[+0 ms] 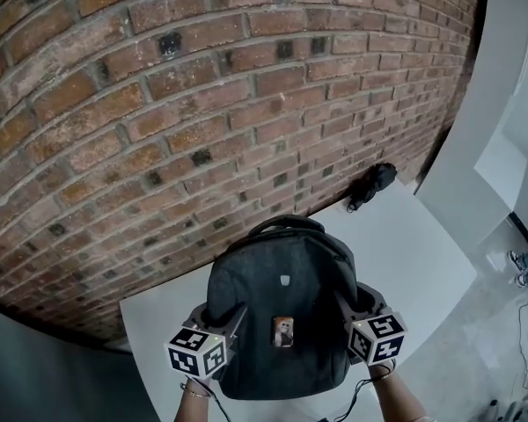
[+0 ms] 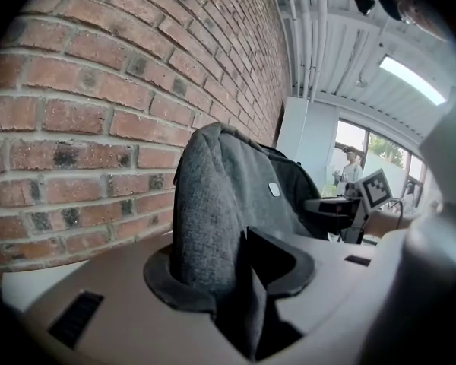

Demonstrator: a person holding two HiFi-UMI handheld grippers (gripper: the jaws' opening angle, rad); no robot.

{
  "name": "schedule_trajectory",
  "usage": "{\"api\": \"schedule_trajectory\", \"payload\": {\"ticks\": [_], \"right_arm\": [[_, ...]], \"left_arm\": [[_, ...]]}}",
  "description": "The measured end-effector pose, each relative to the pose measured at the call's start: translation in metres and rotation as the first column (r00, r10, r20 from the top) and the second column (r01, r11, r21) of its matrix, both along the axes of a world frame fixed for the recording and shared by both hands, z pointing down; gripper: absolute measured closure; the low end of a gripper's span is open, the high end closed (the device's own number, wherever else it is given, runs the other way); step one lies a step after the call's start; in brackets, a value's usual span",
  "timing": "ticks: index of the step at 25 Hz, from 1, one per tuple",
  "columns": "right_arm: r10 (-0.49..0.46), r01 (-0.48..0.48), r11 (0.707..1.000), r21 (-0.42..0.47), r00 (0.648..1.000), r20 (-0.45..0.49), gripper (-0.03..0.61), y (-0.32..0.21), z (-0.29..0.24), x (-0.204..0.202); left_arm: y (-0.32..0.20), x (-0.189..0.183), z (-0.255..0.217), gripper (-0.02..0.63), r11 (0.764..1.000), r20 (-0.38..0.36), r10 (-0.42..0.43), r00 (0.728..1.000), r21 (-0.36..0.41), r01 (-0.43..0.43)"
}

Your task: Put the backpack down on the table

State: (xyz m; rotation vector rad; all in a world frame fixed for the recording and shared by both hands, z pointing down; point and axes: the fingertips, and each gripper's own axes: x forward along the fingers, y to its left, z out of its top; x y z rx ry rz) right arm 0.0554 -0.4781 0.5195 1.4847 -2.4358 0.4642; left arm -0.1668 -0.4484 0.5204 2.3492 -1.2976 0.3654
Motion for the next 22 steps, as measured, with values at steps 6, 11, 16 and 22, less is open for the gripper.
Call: {"api": "schedule_trajectory", "payload": {"ticks": [6,11,16,22], "right_arm": [[-0.001,0.001,1.0,-0.029,1.0,0.017,0.458,-0.013,0.015,0.001],[0.012,-0.011,0.998,-0.067,1.0,0.027,0.459,-0.023,0.03,0.004],[0.022,-0.018,0.995,-0.097,0.999,0.038,0.459,-0.031,0.046,0.009],[0.036,-0.03,0.99,-0.14,0.999,0.038,0.458,-0.04,0.064,0.014]], "left_arm": [[-0.014,0.001,0.014,0.457,0.999,0.009,0.004,1.0,-0.042,-0.004],[-0.026,0.003,0.027,0.456,0.996,0.027,0.015,1.0,-0.083,-0.012],[-0.039,0.008,0.042,0.453,0.992,0.042,0.031,0.999,-0.126,-0.026],[-0.052,0.012,0.06,0.451,0.98,0.036,0.052,0.998,-0.194,-0.044]]}}
